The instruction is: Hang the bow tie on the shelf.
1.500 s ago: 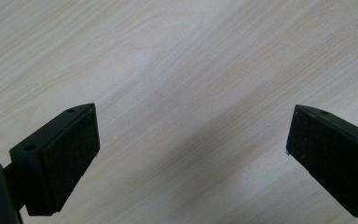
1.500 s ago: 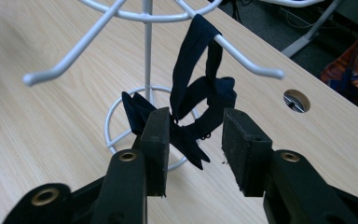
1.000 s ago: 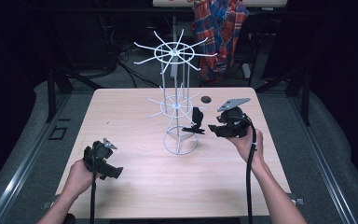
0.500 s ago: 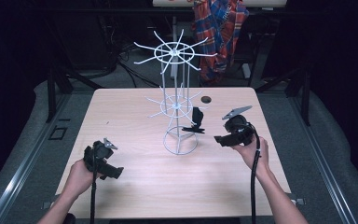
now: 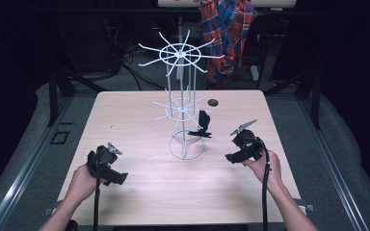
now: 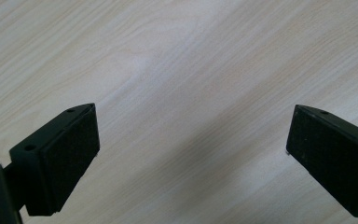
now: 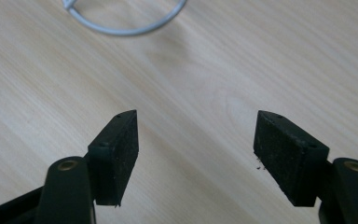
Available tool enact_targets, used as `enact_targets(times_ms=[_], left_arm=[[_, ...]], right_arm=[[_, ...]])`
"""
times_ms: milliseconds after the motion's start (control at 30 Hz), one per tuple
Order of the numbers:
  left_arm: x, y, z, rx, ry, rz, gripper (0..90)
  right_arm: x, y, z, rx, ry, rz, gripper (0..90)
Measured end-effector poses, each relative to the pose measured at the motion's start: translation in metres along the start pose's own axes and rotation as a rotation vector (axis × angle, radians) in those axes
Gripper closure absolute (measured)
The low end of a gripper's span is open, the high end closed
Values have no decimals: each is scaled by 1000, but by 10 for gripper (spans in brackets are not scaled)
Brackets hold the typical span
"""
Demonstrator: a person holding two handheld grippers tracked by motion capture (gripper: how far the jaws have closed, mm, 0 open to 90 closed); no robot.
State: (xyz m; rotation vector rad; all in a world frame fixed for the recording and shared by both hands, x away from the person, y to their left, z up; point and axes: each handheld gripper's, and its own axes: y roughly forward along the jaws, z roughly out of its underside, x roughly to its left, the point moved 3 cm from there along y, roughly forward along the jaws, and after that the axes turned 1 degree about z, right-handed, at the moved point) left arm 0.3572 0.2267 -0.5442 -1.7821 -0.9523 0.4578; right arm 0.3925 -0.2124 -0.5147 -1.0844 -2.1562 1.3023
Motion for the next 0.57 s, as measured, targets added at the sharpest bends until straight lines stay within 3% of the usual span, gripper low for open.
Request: enact_targets(times_ms=[67,100,167,200,267,300,567], left_arm=[[0,0,0,-1,-2,2,25],[0,0,0,5,2,7,25],[0,0,0,4,3,5,25],[-1,1,-1,7,6,4,25],[-1,1,-1,8,6,5,25],[-2,2,-1,12,8,7,26],[-3,5,-2,25,18,9,26]], right_arm=[[1,2,7,29,2,-6,264],[1,3,15,71,-14,-15,216],[1,4,18,83,-20,-9,184],[1,5,27,138,-72,37,149],[2,5,29,161,-91,59,139],[1,7,34,201,-121,89,122],[-5,16,37,273,-132,69,122]])
